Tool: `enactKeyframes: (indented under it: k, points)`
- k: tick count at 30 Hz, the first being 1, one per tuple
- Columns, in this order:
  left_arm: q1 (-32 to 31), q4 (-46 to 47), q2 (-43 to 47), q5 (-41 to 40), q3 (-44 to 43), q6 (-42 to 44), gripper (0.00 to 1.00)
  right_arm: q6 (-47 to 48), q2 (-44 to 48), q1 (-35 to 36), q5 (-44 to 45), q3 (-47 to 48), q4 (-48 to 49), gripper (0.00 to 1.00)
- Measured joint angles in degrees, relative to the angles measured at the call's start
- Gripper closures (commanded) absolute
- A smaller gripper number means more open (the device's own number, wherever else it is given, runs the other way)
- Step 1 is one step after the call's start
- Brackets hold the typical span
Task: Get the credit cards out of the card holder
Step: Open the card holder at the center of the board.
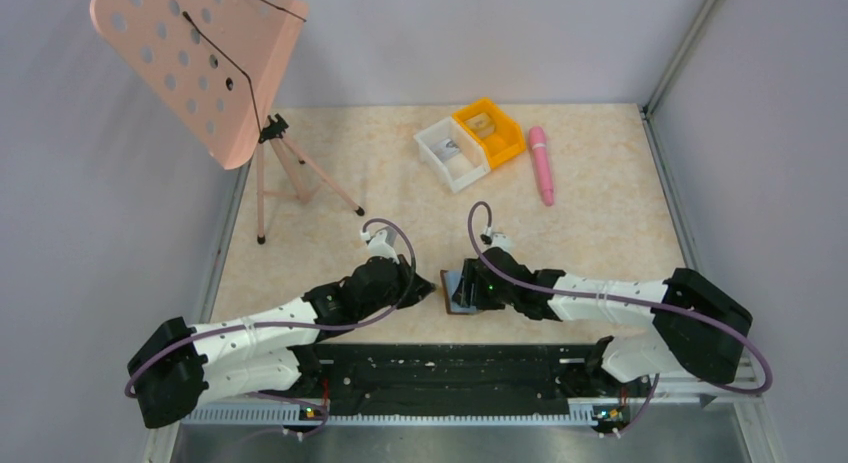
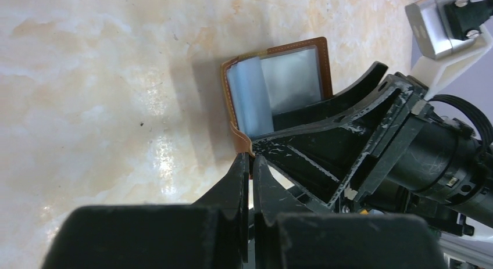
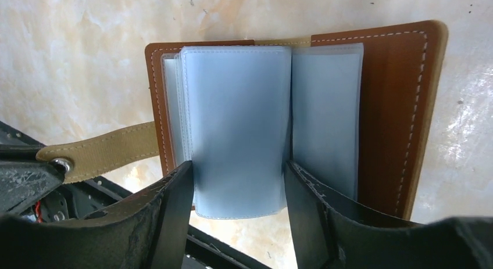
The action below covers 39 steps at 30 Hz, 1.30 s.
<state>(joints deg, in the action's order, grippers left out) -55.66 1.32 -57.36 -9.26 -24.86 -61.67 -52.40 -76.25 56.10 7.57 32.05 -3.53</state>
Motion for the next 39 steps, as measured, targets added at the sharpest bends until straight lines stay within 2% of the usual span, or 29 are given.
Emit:
enactKeyframes:
  k: [19, 39]
  points:
    - [0.0, -4.15, -0.02, -3.65, 0.13, -0.28, 1.0, 0.85, 7.21, 0.0, 7.98, 0.68, -8.48, 0.47]
    - [0.0, -5.66, -1.84, -6.12, 0.81, -0.33, 1.0, 2.64, 12.33, -4.07, 10.69, -2.8, -13.53, 0.6]
